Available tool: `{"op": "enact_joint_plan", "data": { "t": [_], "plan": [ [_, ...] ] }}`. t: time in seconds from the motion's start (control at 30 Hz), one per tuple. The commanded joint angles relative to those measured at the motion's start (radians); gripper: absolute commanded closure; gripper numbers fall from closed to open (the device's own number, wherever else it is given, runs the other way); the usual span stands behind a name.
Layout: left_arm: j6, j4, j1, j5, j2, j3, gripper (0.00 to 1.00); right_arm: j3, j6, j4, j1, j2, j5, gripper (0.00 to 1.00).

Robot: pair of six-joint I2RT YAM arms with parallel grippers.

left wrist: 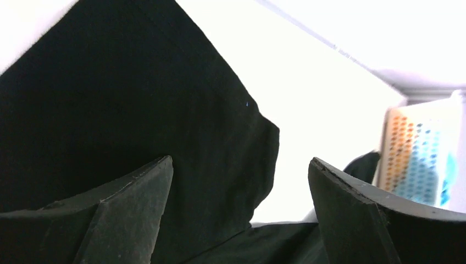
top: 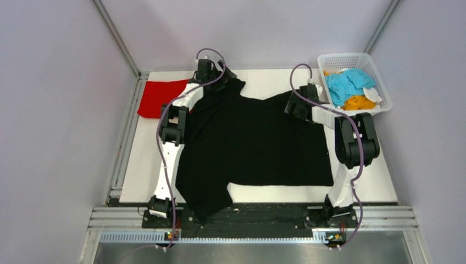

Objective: Fold and stack the t-shirts
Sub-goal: Flatten out the tshirt

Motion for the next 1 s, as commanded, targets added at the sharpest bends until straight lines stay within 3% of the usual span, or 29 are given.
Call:
{"op": "enact_joint_plan", "data": {
  "t": [0.0, 0.17, 0.3, 0.37, 0.6, 0.83, 0.97],
  "plan": [
    [-0.160, 0.014, 0.030, 0.000, 0.144, 0.098, 0.01, 0.018, -0.005, 0.004, -0.048, 0.034, 0.044, 0.02],
    [-0.285, 0.083, 0.040, -0.062, 0.215, 0.192, 0.01, 0.067, -0.003, -0.004, -0.094, 0.069, 0.032, 0.02],
    [-0.315, 0.107, 0.045, -0.135, 0.250, 0.258, 0.01, 0.120, -0.038, 0.001, -0.100, 0.100, 0.013, 0.02],
    [-0.309, 0.202, 0.046, -0.166, 0.254, 0.240, 0.01, 0.151, -0.051, 0.006, -0.100, 0.118, 0.004, 0.02],
    [-0.327, 0.295, 0.060, -0.099, 0.287, 0.306, 0.01, 0.214, -0.105, 0.035, -0.099, 0.127, -0.065, 0.01],
    [-0.130, 0.164, 0.034, -0.026, 0.033, 0.244, 0.01, 0.180, -0.236, -0.013, -0.027, -0.039, -0.076, 0.01],
    [0.009, 0.037, -0.002, -0.044, -0.274, -0.013, 0.01, 0.054, -0.228, -0.009, 0.023, -0.147, -0.062, 0.01]
  ]
}}
